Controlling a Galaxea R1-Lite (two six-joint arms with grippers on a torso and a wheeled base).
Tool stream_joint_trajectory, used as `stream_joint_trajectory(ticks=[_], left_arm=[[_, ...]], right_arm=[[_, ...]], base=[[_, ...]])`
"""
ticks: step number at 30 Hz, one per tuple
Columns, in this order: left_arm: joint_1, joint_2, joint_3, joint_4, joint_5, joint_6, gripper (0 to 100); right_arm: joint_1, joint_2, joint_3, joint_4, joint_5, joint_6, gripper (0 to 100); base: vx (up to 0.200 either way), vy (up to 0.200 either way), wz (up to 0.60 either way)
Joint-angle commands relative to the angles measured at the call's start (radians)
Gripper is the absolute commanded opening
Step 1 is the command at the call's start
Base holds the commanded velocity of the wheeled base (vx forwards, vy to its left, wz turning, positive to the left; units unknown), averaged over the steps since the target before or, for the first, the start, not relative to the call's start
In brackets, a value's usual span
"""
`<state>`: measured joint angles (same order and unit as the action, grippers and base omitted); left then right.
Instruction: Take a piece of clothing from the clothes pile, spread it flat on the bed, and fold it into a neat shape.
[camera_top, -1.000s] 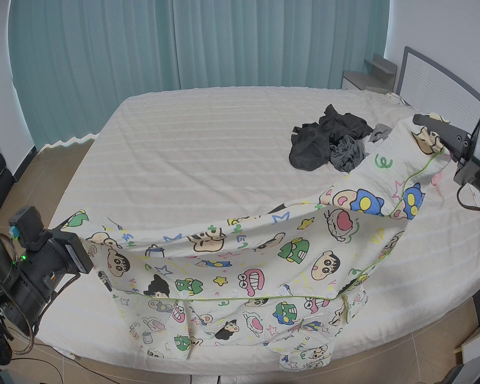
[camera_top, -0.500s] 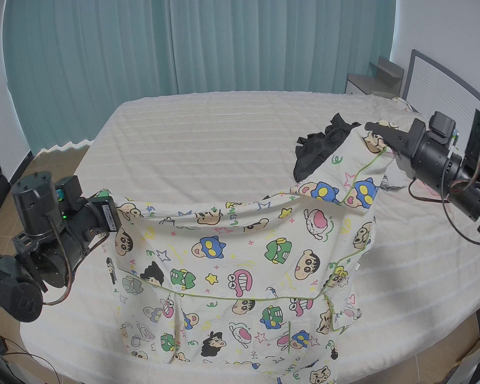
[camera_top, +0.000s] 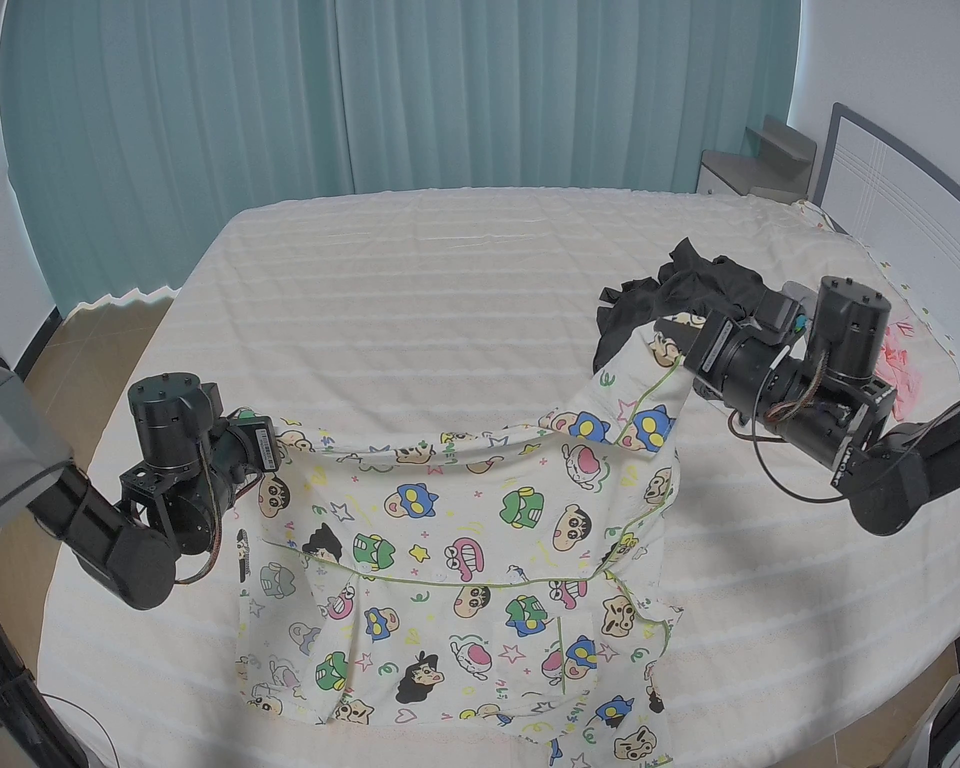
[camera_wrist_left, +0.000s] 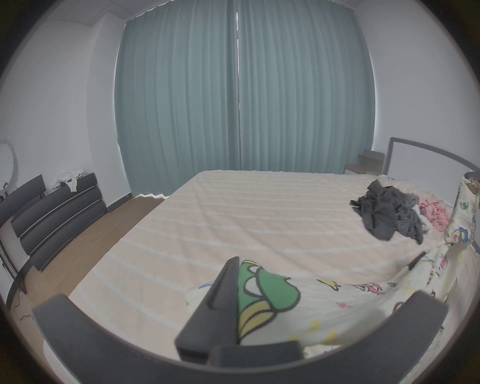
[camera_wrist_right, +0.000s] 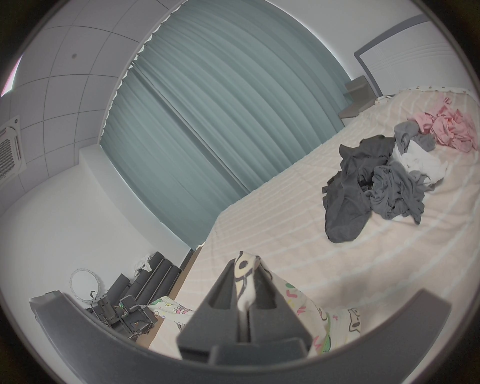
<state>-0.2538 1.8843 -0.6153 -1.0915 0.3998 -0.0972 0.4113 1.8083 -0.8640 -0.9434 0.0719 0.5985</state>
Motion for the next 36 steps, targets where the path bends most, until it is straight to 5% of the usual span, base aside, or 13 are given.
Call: stream_joint_trajectory(ticks=[1, 13, 18, 25, 26, 36], left_arm=[[0.051, 0.128, -0.055, -0.008, 0.002, 0.001, 0], [0.169, 0.375, -0.287, -0.039, 0.054, 0.067, 0], [0.2, 0.553, -0.4, -0.162, 0.073, 0.18, 0], [0.226, 0.656, -0.498, -0.242, 0.113, 0.223, 0], [0.226, 0.658, -0.498, -0.242, 0.113, 0.223, 100], [0.327, 0.682, -0.578, -0.242, 0.128, 0.24, 100]], right_arm=[[0.006, 0.112, -0.035, -0.011, -0.009, 0.0, 0], [0.018, 0.329, -0.174, -0.015, -0.004, 0.014, 0], [0.038, 0.468, -0.306, -0.015, -0.006, 0.032, 0], [0.052, 0.54, -0.428, 0.003, 0.002, 0.032, 0], [0.052, 0.54, -0.431, 0.005, 0.002, 0.03, 100], [0.017, 0.528, -0.527, 0.183, -0.017, 0.03, 100]], base=[[0.0, 0.0, 0.0], [0.0, 0.0, 0.0], [0.0, 0.0, 0.0], [0.0, 0.0, 0.0], [0.0, 0.0, 0.0], [0.0, 0.0, 0.0]])
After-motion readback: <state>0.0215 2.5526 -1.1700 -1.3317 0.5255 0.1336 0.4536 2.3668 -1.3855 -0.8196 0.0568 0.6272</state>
